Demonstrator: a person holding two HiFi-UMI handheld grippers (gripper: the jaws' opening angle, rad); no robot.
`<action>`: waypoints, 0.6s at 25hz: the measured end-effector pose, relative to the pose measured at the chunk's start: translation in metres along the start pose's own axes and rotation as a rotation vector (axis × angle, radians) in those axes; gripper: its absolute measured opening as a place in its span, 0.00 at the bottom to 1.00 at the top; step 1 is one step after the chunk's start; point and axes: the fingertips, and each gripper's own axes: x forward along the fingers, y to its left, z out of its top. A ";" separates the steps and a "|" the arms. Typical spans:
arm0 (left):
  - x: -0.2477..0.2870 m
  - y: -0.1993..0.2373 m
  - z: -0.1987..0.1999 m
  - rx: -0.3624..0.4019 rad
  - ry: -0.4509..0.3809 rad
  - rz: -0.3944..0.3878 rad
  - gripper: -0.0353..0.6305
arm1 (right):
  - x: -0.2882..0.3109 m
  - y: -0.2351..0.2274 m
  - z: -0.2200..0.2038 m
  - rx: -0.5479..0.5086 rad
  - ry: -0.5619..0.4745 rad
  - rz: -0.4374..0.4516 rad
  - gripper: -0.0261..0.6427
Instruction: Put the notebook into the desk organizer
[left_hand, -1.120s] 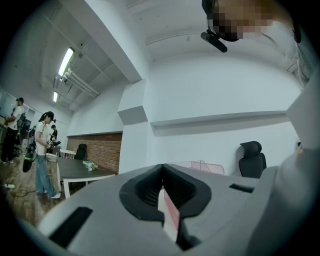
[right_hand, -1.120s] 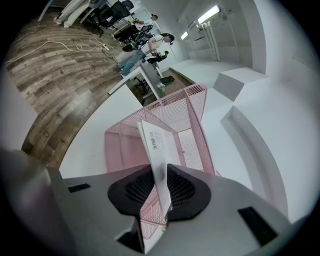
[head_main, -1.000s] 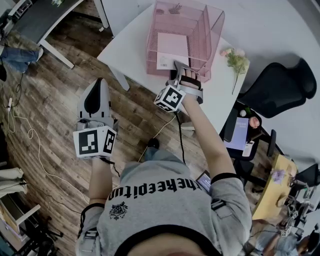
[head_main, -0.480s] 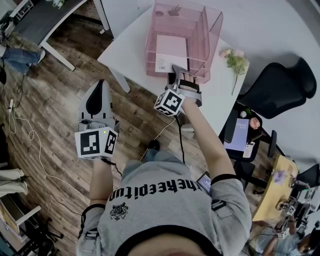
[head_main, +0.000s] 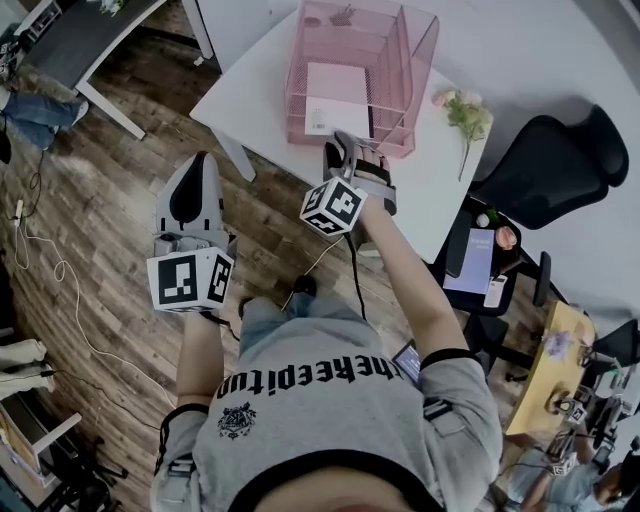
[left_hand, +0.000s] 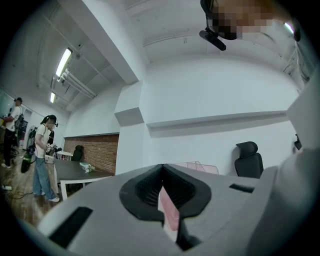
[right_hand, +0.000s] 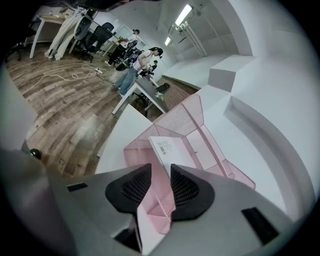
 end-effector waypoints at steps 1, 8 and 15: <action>0.000 -0.001 0.001 0.000 -0.001 -0.005 0.06 | -0.004 0.001 0.000 0.023 -0.003 0.010 0.22; 0.000 -0.007 0.011 0.003 -0.010 -0.077 0.06 | -0.030 -0.003 0.006 0.184 -0.010 0.012 0.07; -0.003 -0.004 0.025 -0.004 -0.024 -0.155 0.06 | -0.057 -0.012 0.016 0.395 -0.016 0.026 0.04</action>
